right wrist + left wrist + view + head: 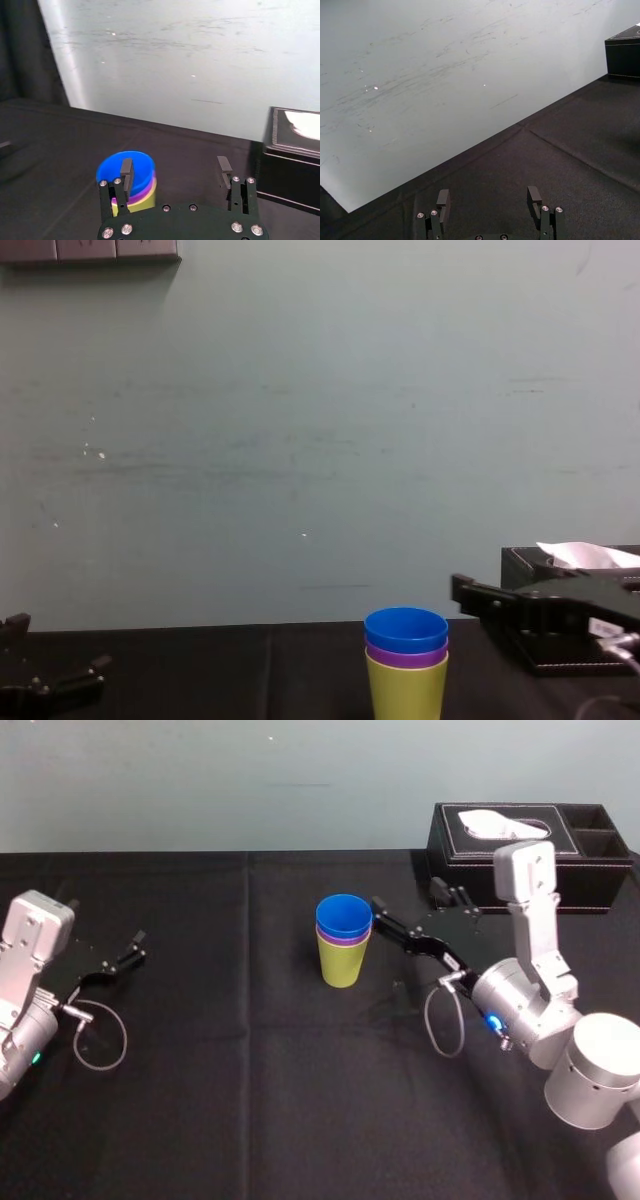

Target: Stack the three plastic cups sequentially using one hand.

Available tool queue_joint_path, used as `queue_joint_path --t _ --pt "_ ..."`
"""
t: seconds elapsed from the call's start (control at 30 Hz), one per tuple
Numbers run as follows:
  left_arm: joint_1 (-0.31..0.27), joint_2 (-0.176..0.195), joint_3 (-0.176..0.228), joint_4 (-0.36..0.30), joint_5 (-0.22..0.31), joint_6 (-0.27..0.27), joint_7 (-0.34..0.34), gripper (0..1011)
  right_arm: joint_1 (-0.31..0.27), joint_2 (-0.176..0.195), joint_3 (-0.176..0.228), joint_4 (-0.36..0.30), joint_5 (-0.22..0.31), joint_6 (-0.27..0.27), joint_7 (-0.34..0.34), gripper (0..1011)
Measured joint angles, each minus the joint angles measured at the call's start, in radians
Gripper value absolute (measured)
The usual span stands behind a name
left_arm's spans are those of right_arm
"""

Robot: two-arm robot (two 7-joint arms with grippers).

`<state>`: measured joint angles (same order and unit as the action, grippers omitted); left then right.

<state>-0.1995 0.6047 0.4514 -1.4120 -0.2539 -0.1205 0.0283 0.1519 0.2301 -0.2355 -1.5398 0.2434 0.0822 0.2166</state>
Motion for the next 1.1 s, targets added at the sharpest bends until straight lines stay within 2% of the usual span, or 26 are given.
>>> queue_joint_path --t 0.2,0.43,0.53,0.87,1.1 --pt "0.000 0.000 0.000 0.000 0.000 0.000 0.000 1011 -0.009 0.000 0.029 0.005 -0.009 -0.006 -0.027 1003" --pt "0.000 0.000 0.000 0.000 0.000 0.000 0.000 1011 -0.026 -0.012 0.058 0.033 -0.066 -0.053 -0.083 1003" --pt "0.000 0.000 0.000 0.000 0.000 0.000 0.000 1011 -0.032 -0.023 0.067 0.065 -0.098 -0.080 -0.111 1003" --pt "0.000 0.000 0.000 0.000 0.000 0.000 0.000 1011 -0.028 -0.046 0.071 0.148 -0.156 -0.112 -0.127 1003" --pt "0.000 0.000 0.000 0.000 0.000 0.000 0.000 1011 -0.029 -0.050 0.068 0.164 -0.165 -0.110 -0.102 1003"
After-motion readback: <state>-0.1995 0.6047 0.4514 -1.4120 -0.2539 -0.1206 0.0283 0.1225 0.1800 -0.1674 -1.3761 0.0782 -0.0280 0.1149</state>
